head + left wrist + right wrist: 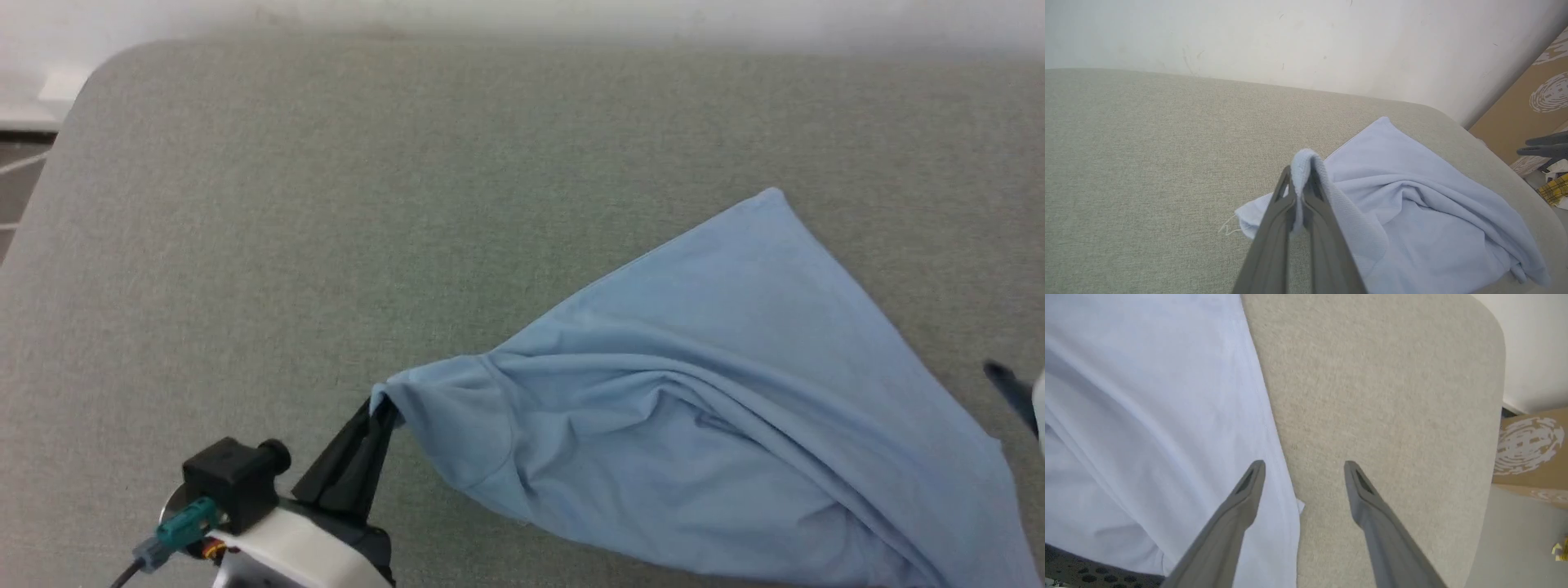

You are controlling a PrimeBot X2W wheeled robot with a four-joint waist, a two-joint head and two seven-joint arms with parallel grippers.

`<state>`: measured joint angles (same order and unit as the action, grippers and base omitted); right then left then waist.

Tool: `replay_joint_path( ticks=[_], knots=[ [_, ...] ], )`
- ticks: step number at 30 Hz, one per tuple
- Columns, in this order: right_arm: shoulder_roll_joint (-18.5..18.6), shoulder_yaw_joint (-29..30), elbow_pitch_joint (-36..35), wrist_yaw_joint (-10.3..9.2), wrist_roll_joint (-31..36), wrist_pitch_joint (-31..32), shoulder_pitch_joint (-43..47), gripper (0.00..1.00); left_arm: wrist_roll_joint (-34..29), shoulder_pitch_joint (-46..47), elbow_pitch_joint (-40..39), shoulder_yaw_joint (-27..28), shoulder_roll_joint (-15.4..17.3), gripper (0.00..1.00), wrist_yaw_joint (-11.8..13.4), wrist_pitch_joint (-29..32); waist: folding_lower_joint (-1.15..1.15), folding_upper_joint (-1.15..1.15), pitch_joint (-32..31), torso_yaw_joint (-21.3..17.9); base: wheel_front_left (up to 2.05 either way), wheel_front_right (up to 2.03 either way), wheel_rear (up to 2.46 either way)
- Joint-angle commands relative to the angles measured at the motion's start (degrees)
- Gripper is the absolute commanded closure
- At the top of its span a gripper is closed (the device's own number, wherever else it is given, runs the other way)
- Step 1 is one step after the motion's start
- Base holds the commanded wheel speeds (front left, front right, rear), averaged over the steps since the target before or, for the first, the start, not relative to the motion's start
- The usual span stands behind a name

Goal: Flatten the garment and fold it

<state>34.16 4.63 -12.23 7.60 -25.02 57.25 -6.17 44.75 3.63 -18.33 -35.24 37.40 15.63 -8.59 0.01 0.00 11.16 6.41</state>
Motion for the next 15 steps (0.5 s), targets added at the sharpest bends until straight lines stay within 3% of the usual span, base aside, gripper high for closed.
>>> replay_joint_path(
  ticks=[1,8,15],
  knots=[
    [0.3,-1.2,-0.01,-0.11,-0.34,-0.24,-2.32,0.0,-0.74,1.16,-0.19,-0.27,-0.55,1.0,-0.54,-0.06,-0.01,0.0,2.97,2.7,0.0,0.0,0.0],
    [1.92,-12.14,6.74,-0.11,-0.09,1.11,-20.07,0.0,-2.84,4.88,1.36,-3.17,-3.49,1.0,-2.05,0.22,-0.01,0.0,9.55,8.44,0.0,0.0,0.0],
    [1.1,-17.99,18.49,-0.11,3.03,1.92,-31.85,0.0,-3.62,7.43,3.89,-5.8,-7.96,1.0,-3.78,-1.15,-0.01,0.0,14.18,14.12,0.0,0.0,0.0]
  ],
)
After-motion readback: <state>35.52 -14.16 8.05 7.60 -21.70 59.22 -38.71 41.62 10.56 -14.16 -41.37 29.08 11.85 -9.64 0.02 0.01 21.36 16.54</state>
